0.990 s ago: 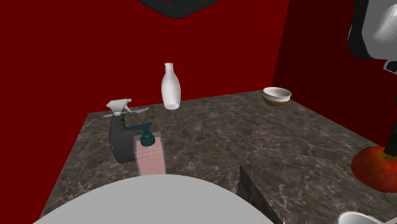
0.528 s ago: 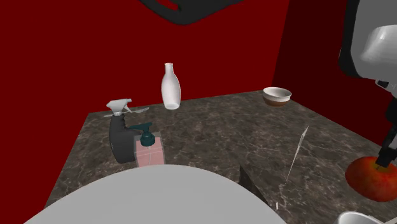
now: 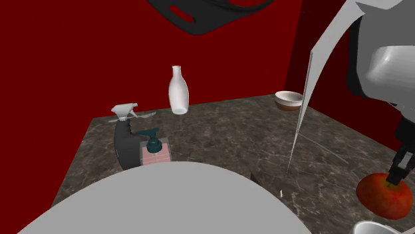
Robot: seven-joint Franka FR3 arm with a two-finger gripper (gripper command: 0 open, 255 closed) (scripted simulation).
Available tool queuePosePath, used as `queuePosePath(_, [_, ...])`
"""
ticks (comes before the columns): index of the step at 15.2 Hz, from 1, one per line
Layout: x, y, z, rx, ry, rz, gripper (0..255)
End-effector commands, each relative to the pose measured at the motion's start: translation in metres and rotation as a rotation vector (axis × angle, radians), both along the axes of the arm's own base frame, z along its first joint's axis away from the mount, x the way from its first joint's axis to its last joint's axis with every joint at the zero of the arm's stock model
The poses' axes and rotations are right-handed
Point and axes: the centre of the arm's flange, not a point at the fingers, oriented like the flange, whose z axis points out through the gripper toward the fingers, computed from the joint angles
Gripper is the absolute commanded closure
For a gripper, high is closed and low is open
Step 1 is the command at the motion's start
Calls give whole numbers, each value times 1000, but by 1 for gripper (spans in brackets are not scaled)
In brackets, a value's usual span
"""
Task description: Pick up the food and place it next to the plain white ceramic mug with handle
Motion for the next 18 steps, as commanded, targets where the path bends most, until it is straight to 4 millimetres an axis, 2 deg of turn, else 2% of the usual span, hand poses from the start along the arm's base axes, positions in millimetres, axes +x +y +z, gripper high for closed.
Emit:
queuePosePath(1, [0,0,-1,0,0,0,255])
queuePosePath(5, [0,0,-1,0,0,0,255])
queuePosePath(6, [0,0,-1,0,0,0,0])
queuePosePath(11, [0,0,-1,0,0,0,0])
queuePosePath(15, [0,5,49,0,0,0,0])
queuePosePath(18, [0,5,49,-1,0,0,0])
